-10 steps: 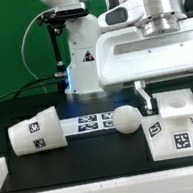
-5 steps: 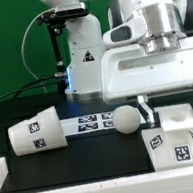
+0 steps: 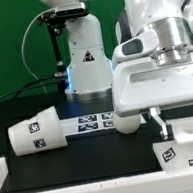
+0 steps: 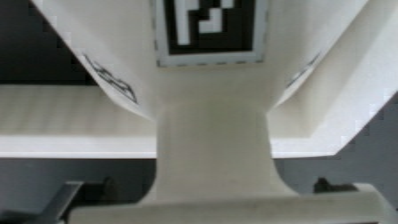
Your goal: Assemble lamp
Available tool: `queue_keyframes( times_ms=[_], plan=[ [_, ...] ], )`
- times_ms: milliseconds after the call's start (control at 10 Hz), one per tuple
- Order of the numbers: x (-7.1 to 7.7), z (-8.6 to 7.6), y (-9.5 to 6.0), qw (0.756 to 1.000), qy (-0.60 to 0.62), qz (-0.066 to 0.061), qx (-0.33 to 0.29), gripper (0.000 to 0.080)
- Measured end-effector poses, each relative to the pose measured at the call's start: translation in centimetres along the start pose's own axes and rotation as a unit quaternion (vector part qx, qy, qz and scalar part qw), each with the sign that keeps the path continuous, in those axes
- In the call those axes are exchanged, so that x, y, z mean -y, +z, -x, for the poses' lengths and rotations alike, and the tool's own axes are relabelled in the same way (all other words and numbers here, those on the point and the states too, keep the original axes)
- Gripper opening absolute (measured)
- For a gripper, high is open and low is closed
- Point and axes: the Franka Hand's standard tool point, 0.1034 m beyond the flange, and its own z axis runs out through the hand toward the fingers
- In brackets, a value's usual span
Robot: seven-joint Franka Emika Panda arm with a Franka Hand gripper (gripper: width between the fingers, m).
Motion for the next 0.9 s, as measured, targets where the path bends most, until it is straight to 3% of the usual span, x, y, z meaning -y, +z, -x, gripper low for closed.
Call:
queue_keyframes(
  times_ms=[400,600,900],
  plan=[
    [0.1,0.11,0.1,1.0,0.004,0.0,0.008,0.0531],
    [0.09,0.23,0.15,1.0,0.004,0.0,0.011,0.0677],
    [0.09,0.25,0.16,1.0,0.004,0.0,0.011,0.0698]
  ],
)
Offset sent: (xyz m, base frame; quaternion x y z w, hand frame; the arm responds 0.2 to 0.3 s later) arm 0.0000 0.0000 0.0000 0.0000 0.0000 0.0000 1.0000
